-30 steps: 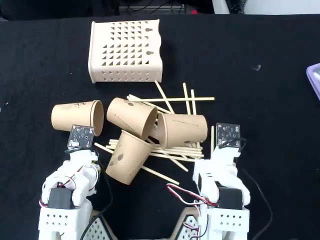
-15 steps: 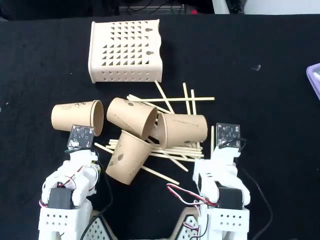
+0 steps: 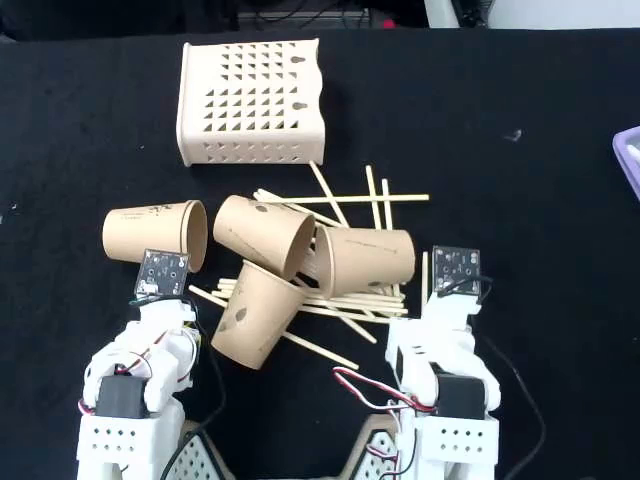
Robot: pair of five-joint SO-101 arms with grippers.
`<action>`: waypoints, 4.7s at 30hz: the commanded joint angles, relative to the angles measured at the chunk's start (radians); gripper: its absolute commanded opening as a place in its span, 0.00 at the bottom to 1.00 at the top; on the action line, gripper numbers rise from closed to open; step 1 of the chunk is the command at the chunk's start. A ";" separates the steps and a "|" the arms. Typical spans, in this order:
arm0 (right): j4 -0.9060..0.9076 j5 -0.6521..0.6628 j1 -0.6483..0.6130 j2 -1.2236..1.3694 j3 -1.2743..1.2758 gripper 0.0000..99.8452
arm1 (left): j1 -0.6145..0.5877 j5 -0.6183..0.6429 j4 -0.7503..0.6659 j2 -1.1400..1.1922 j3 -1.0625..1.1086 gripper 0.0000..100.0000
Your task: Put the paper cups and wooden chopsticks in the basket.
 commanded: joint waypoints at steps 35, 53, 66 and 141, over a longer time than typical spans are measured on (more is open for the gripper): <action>0.008 -0.012 0.018 -0.094 -0.001 0.06 | -0.007 -0.005 -0.012 -0.003 0.024 0.05; 0.008 -0.012 0.018 -0.094 -0.001 0.06 | -0.007 -0.005 -0.012 -0.003 0.024 0.05; 0.008 -0.012 0.018 -0.094 -0.001 0.06 | -0.007 -0.005 -0.012 -0.003 0.024 0.05; -0.149 -0.101 -0.178 0.789 -1.279 0.21 | -0.151 0.196 -0.454 1.567 -1.529 0.31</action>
